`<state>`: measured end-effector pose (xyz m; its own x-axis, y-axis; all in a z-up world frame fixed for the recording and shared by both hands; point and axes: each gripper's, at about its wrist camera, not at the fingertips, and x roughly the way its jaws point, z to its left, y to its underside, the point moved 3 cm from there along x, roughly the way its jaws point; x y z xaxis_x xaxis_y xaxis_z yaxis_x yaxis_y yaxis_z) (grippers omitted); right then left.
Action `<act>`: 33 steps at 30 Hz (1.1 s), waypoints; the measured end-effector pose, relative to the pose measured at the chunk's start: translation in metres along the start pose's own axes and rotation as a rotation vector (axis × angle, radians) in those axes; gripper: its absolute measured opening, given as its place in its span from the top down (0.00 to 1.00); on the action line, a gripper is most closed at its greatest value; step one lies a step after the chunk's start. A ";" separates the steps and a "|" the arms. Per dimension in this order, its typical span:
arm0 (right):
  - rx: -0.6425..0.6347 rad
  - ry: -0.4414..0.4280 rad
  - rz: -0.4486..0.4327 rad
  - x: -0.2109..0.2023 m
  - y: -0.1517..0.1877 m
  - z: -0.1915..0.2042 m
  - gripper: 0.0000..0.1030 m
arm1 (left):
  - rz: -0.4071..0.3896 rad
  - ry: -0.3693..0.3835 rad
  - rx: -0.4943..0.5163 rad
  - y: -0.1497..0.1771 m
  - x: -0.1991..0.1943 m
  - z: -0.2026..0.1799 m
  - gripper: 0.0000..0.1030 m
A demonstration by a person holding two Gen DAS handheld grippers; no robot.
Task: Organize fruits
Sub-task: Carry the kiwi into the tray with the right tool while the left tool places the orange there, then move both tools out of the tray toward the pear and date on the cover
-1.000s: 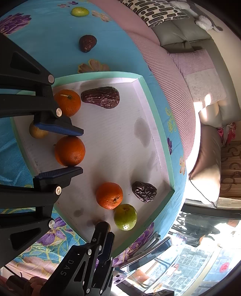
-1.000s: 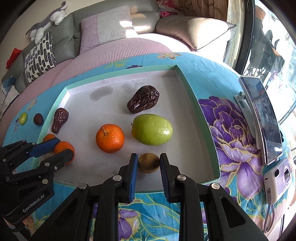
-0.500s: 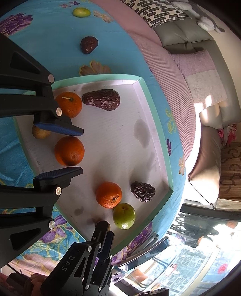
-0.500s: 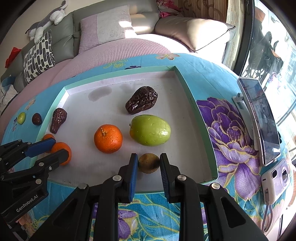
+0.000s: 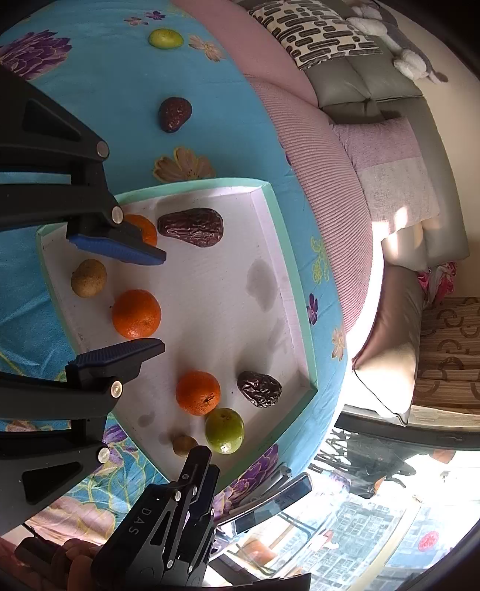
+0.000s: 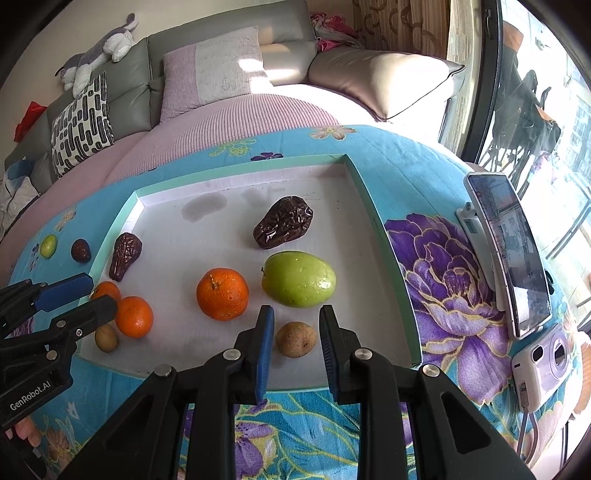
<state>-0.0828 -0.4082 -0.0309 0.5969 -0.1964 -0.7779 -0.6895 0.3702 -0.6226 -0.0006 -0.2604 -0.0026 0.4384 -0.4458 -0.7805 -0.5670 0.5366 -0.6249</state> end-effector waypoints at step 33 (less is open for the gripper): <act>-0.022 -0.004 0.017 0.011 0.001 0.006 0.35 | 0.042 -0.199 -0.262 0.030 0.007 0.091 0.06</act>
<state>-0.0743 -0.4042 -0.0390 0.5866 -0.1863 -0.7882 -0.7085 0.3535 -0.6108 0.0494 -0.1824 -0.0281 0.5236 -0.2644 -0.8099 -0.7362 0.3380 -0.5863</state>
